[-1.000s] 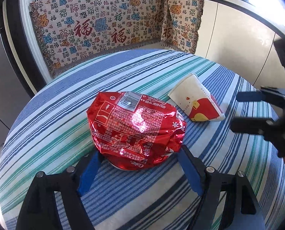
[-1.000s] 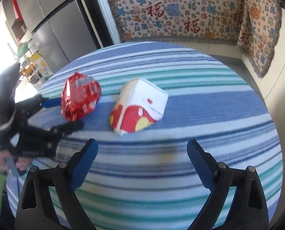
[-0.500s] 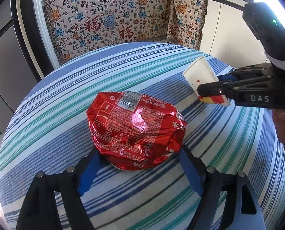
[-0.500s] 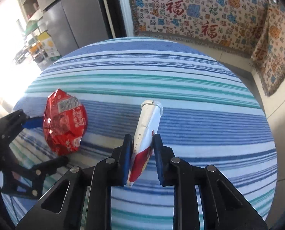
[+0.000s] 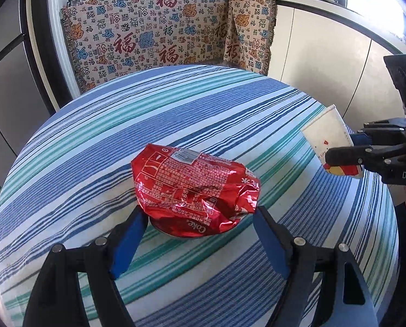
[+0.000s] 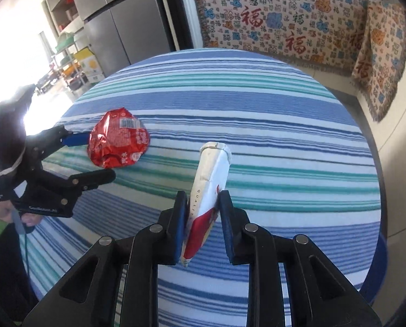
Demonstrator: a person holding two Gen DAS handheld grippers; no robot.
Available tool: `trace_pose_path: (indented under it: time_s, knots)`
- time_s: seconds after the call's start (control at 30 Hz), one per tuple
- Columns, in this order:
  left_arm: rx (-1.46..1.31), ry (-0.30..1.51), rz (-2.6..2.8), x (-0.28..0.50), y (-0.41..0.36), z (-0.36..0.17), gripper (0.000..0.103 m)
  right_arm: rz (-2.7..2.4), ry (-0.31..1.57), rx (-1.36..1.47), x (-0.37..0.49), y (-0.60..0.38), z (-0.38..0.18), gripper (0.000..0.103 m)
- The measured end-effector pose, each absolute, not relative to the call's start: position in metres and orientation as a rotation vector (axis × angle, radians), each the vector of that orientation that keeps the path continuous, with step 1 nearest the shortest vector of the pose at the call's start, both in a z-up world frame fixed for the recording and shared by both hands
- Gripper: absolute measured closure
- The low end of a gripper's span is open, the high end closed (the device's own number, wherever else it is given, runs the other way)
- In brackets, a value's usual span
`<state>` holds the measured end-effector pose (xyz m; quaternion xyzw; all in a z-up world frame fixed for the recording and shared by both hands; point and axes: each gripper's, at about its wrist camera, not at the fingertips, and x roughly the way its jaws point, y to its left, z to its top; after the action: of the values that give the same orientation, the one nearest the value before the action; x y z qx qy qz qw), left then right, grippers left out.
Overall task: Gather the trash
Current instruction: 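Grasp the red foil packet with the left tool while the right tool grasps the white-red box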
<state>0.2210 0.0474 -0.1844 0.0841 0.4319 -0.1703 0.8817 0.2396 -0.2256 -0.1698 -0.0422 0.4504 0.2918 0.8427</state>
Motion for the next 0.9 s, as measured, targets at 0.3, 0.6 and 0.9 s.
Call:
trace_pose_path:
  time_s: [0.3, 0.6, 0.9]
  knots:
    - [0.193, 0.955, -0.334, 0.193, 0.039, -0.195, 0.022, 0.636, 0.962, -0.101, 0.208, -0.228, -0.173, 0.074]
    - [0.046, 0.951, -0.346, 0.206, 0.056, -0.185, 0.022, 0.643, 0.962, -0.101, 0.193, -0.226, -0.173, 0.072]
    - [-0.047, 0.958, -0.387, 0.24, 0.076, -0.183, 0.018, 0.644, 0.956, -0.114, 0.189, -0.219, -0.171, 0.071]
